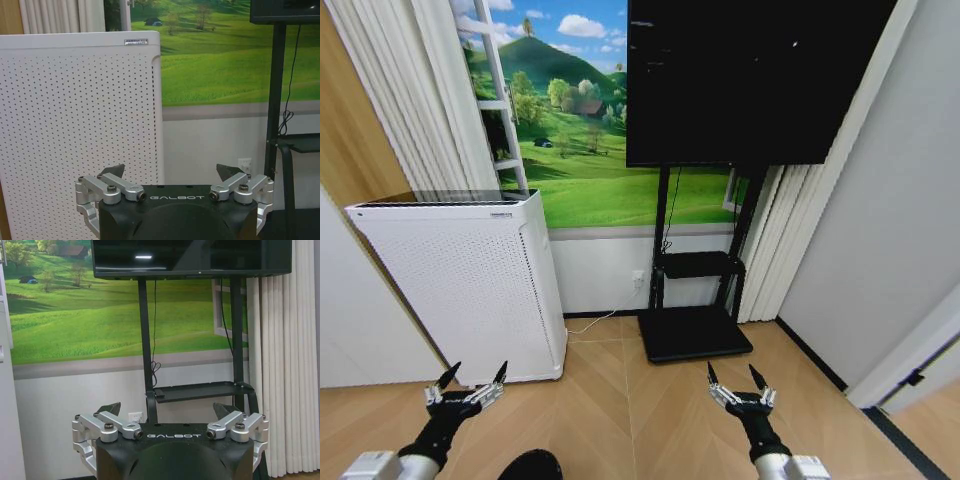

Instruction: Pick up the trash bin and place the garbage on the floor into it.

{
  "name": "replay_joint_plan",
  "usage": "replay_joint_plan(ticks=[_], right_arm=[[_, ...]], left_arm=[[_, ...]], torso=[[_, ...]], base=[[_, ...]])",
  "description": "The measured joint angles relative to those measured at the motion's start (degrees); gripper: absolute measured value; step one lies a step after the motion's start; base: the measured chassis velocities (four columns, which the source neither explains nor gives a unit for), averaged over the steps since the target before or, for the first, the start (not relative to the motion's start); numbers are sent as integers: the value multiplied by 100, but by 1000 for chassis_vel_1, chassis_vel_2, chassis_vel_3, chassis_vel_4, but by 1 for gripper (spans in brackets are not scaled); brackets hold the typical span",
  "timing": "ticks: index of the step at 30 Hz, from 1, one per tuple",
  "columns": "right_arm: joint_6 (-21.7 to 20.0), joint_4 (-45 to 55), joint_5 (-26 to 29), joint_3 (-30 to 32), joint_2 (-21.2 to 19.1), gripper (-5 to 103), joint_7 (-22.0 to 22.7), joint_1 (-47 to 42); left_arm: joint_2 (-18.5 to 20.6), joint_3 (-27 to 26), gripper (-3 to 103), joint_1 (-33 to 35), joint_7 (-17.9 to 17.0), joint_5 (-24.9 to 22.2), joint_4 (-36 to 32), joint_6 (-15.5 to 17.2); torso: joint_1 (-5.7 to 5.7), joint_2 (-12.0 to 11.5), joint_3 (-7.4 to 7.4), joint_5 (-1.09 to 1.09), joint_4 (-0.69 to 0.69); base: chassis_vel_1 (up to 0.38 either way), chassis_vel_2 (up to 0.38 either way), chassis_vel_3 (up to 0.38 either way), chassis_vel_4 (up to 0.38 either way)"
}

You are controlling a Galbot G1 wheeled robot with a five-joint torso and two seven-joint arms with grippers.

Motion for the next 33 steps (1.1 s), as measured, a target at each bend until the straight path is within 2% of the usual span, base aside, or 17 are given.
replay_joint_plan(ticks=[13, 21, 33], right_arm=[[0, 0, 0, 0, 0, 100, 0, 0], [0, 0, 0, 0, 0, 100, 0, 1], [0, 0, 0, -1, 0, 100, 0, -1]], left_arm=[[0, 0, 100, 0, 0, 0, 0, 0], [0, 0, 100, 0, 0, 0, 0, 0], [0, 0, 100, -1, 0, 0, 0, -1]], torso=[[-13, -31, -19, -1, 0], [-21, -45, -28, 0, 0], [-27, -57, -36, 0, -1]], base=[[54, -47, -65, 58], [216, -229, -217, 214], [320, -314, -332, 315]])
